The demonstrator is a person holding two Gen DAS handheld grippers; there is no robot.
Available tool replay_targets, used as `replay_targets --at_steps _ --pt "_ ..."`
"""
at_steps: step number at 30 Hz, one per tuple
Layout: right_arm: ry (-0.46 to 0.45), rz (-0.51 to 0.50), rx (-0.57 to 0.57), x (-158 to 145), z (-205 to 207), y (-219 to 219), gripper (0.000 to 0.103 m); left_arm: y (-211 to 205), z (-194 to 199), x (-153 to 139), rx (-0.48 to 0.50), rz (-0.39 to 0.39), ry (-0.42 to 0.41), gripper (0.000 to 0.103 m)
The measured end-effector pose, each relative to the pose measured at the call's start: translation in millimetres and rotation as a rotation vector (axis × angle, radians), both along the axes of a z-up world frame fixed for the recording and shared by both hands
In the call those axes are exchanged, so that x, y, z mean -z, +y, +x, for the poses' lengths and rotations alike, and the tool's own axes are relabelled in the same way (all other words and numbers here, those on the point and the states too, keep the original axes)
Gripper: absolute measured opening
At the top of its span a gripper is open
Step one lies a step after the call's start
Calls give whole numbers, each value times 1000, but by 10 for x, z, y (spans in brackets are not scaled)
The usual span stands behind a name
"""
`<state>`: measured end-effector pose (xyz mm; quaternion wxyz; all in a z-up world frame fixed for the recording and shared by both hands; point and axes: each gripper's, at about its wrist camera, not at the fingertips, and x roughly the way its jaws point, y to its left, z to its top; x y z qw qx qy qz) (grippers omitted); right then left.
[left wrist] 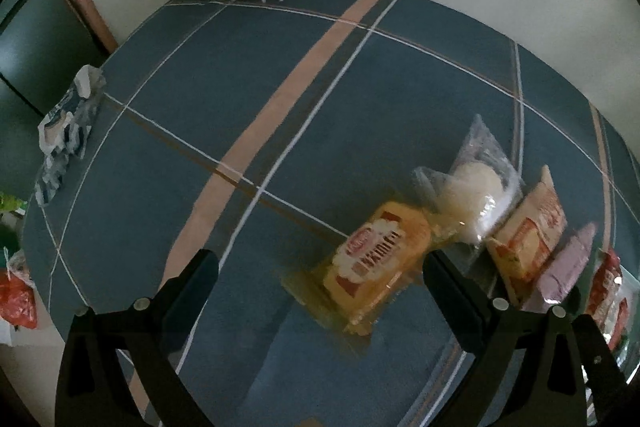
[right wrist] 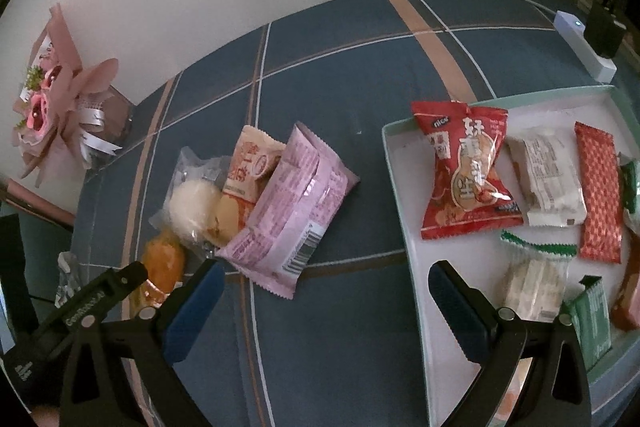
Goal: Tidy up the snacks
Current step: 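Move both grippers from the tray to the remaining snack pile, then grasp the yellow bread packet with the left gripper while the right grasps the pink-purple packet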
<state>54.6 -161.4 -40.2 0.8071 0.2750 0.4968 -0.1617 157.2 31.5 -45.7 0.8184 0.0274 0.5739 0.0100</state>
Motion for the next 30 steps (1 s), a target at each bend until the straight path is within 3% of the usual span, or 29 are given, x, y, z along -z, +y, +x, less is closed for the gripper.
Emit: replay_targets --at_steps 3,10,18,30 --pt "12 -34 22 28 33 -25 103 20 28 46 -15 0 9 102" --pt "-19 -9 45 64 154 -76 102 5 67 41 -18 -10 2 102" --pt "-24 -32 32 95 296 -38 82 -5 48 0 -20 -14 -9 102" --pt "29 -42 -57 171 331 127 73 30 45 -13 -31 -22 -3 102"
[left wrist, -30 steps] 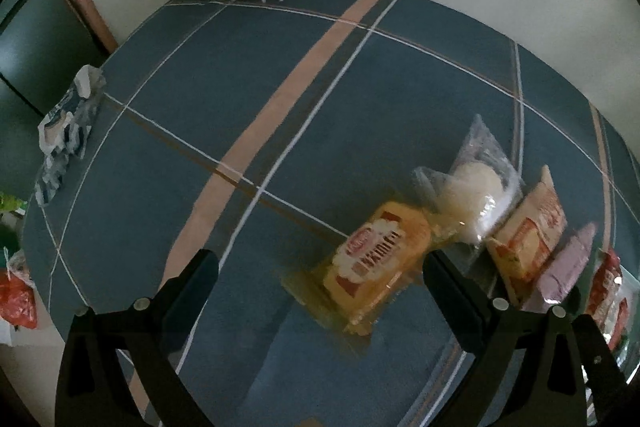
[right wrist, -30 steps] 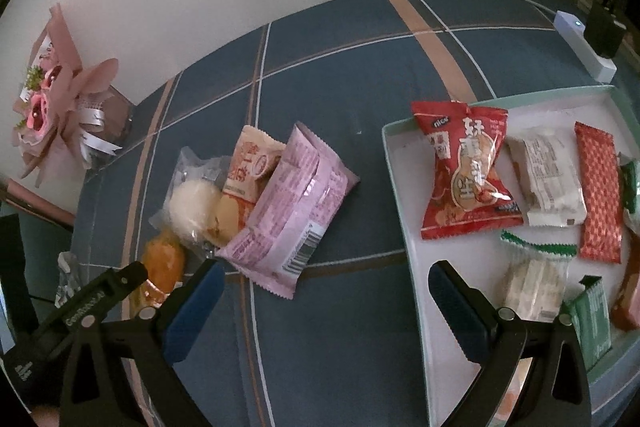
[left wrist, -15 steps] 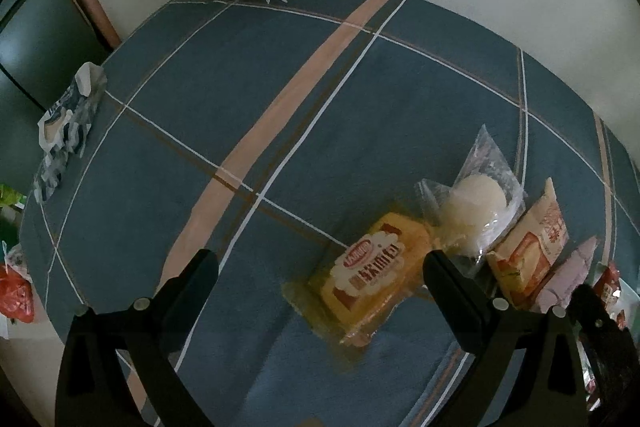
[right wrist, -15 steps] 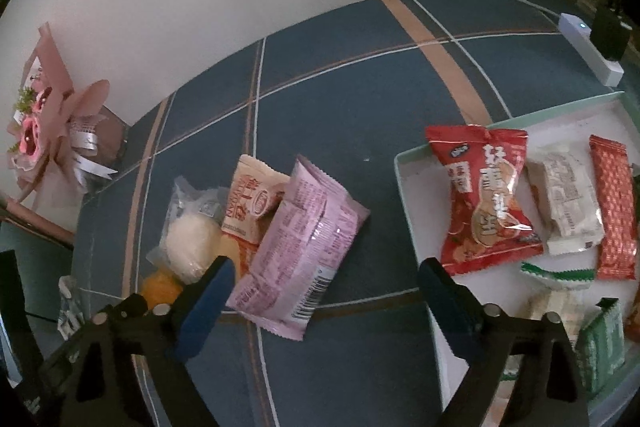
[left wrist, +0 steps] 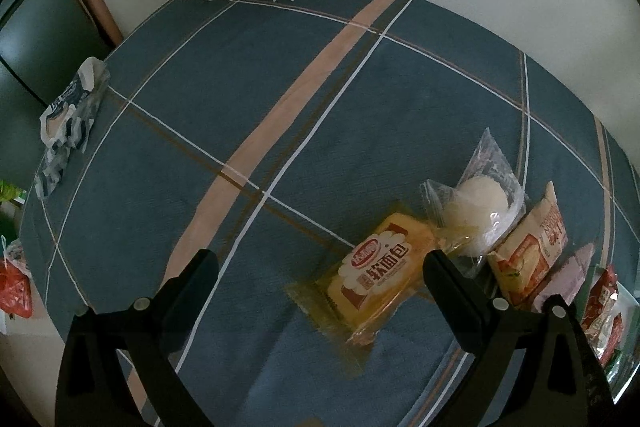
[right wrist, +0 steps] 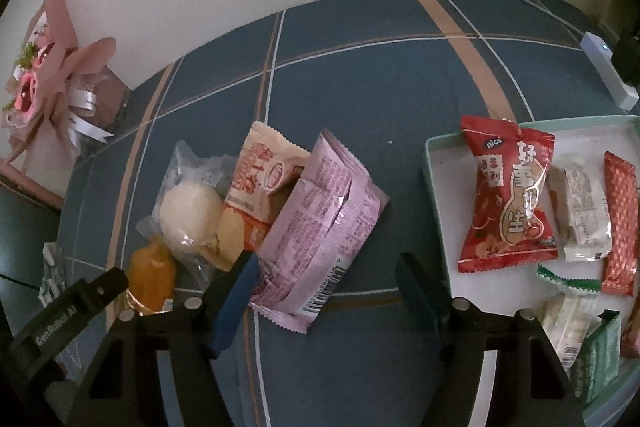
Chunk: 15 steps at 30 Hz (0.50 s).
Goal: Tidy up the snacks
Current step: 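Grasp the yellow bread packet with the left gripper while the right grasps the pink-purple packet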
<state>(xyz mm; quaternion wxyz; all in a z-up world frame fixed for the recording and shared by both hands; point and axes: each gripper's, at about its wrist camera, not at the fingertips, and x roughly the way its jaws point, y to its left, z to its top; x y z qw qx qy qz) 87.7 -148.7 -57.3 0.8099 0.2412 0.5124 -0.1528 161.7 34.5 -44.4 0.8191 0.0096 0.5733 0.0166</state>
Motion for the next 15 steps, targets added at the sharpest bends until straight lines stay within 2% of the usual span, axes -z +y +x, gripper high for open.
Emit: replay_targets --at_steps 8,15 --pt "64 10 -1 -57 -73 -103 70 -37 -17 40 18 -7 16 102" --pt "156 -61 -8 -170 -132 -168 65 -47 -20 29 21 -5 16 102"
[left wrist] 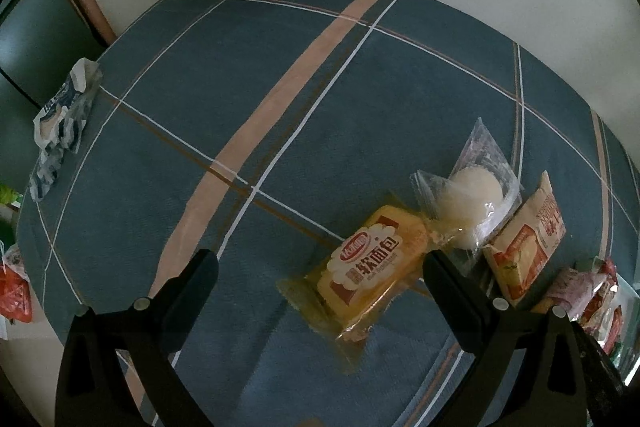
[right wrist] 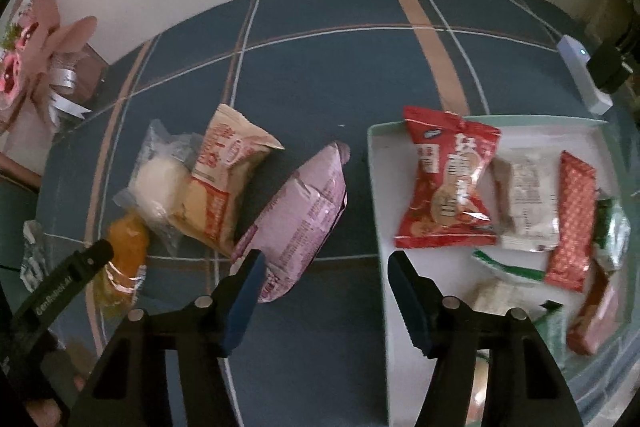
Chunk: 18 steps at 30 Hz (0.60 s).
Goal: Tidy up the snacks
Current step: 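Grasp the yellow bread packet with the left gripper while the right grasps the pink-purple packet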
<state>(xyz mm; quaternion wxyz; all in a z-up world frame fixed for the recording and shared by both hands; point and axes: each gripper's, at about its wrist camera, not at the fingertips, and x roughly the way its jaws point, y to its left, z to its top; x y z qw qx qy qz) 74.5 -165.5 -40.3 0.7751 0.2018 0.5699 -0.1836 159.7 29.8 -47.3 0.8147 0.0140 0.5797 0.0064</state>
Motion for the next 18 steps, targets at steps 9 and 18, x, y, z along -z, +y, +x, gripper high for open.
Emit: replay_targets --at_steps 9,18 --pt "-14 -41 -11 -171 -46 -21 64 0 1 -3 1 -5 0 102" --pt "-16 -27 -59 37 55 133 64 -4 4 -4 -5 -29 -18 102"
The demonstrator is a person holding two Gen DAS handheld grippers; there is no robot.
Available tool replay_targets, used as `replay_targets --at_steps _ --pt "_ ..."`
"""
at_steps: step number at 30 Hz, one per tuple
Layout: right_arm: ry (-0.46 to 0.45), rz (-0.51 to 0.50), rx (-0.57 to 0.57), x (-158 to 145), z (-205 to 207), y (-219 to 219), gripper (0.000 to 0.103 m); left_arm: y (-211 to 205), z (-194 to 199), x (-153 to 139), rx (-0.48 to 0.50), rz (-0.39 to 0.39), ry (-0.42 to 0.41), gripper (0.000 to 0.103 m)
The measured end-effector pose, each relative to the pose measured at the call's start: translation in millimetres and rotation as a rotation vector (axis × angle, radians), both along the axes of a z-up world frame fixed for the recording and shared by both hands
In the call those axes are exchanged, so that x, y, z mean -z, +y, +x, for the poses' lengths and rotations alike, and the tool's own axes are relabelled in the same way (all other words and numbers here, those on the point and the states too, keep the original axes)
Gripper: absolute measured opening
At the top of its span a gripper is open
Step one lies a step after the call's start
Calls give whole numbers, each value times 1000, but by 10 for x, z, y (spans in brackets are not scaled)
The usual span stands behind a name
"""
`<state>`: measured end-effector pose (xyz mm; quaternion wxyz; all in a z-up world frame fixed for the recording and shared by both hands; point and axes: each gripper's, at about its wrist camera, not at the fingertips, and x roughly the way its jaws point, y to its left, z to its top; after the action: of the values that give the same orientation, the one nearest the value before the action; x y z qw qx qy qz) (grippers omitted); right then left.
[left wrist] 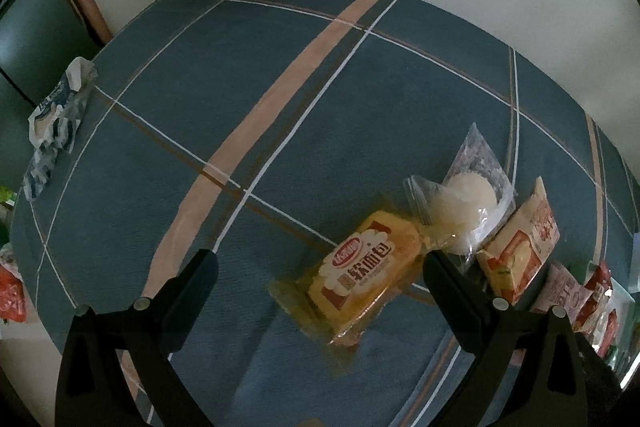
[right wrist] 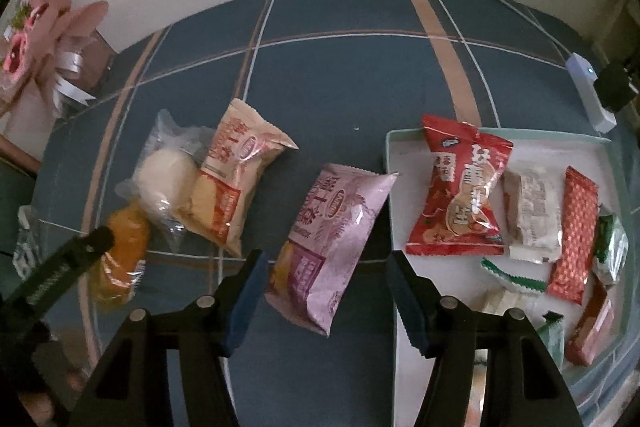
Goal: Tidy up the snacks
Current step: 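Grasp the yellow bread packet with the left gripper while the right grasps the pink-purple packet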
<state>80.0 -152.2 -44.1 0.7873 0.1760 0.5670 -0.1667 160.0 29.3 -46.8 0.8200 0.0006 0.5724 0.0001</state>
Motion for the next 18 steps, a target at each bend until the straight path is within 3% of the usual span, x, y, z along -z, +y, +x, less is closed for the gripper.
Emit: replay_targets --at_steps 2,8,18 --pt "-4 4 -1 69 16 23 63 10 -5 -14 -4 -4 -5 102" --pt "-35 80 29 232 4 -68 45 12 18 1 -8 -15 4 102" --pt "-77 132 -34 242 -24 -49 39 21 22 2 -10 -20 10 102"
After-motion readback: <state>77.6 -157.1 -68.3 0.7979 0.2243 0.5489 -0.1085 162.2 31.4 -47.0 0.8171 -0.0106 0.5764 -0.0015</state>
